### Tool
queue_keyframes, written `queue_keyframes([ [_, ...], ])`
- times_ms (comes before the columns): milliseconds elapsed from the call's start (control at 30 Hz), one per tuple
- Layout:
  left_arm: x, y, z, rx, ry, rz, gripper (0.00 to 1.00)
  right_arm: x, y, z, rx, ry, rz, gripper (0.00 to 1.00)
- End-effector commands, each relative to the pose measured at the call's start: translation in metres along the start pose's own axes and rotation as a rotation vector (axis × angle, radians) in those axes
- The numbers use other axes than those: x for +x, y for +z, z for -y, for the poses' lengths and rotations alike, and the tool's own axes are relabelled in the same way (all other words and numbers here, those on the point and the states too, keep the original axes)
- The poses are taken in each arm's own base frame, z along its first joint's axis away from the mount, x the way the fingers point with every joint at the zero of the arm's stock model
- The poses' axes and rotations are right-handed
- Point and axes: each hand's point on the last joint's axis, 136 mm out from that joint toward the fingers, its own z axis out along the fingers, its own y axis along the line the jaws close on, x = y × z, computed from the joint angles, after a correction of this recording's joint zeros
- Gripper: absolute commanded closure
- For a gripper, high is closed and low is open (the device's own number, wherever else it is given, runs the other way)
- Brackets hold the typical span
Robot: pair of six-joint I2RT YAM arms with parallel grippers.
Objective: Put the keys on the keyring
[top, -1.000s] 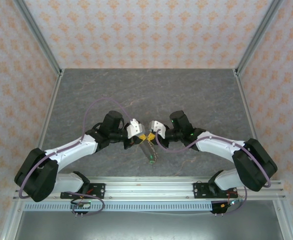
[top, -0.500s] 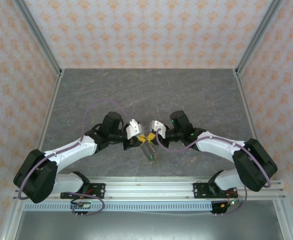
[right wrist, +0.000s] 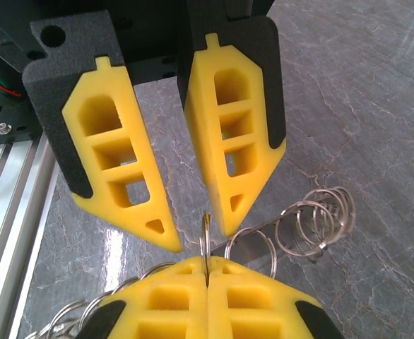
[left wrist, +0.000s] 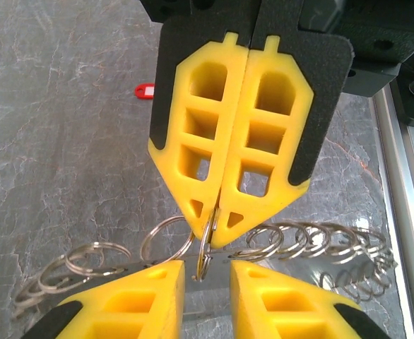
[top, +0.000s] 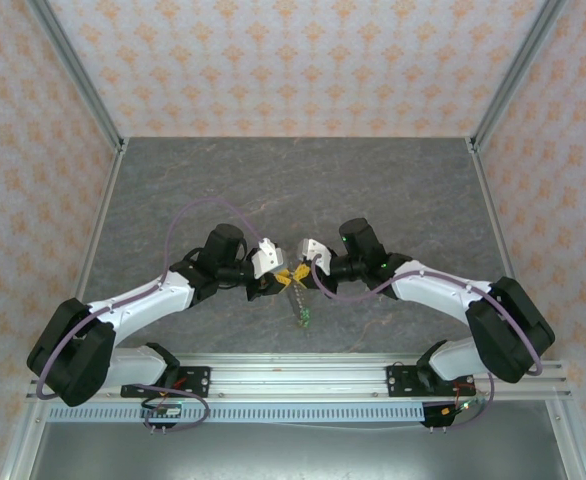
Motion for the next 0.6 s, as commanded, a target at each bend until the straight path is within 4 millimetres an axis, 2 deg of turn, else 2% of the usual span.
queue_keyframes([
  [0, -0.0146, 0.0009, -0.0016, -0.002, 0.023, 0.036, 0.76, -0.0218, -0.0013, 0.0002, -0.033, -0.017, 0.054, 1.0],
  [467, -0.0215, 0.0038, -0.0026, -0.01, 0.032, 0.063, 0.78, -0.0171, 0.0032, 0.0012, -0.044, 0.006, 0.039, 1.0],
  [567, -0.0206, 0.0039, -0.0024, -0.011, 0.04, 0.06, 0.87, -0.0152, 0.0037, 0.0007, -0.047, 0.008, 0.035, 1.0],
])
